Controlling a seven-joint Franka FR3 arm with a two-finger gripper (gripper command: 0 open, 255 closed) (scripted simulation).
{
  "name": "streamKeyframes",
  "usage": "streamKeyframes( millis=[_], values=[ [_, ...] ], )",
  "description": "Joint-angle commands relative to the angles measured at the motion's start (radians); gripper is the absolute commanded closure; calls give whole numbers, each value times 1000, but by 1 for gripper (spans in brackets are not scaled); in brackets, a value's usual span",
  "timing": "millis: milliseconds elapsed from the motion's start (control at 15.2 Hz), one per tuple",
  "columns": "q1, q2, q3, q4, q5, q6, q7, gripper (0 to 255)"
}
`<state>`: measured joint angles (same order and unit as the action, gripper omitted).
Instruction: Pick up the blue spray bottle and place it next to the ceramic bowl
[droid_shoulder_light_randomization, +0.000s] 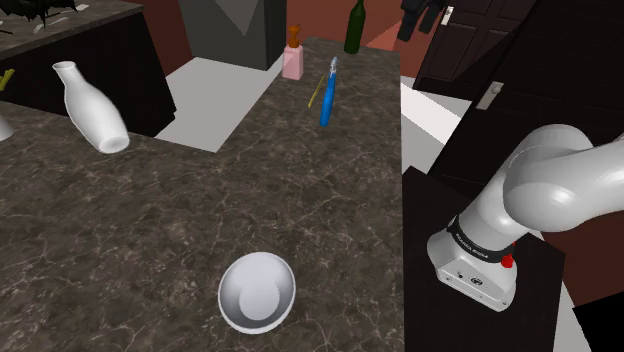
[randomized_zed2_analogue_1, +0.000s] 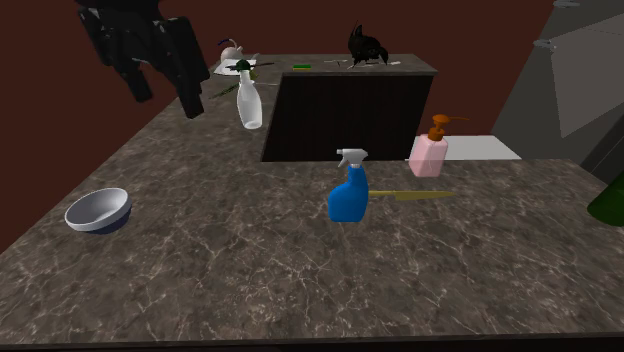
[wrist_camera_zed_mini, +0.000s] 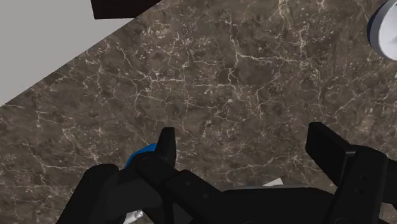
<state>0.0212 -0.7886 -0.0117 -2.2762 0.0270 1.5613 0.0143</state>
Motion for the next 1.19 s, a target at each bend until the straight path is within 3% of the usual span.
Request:
streamKeyframes(
  millis=[0,660,1122],
  values=[
    [0,0,0,0,0,0,0,0],
    [-115,154,143,-184,-34,438,337,0],
    [-237,362,249,-200,-136,709,622,0]
  ],
)
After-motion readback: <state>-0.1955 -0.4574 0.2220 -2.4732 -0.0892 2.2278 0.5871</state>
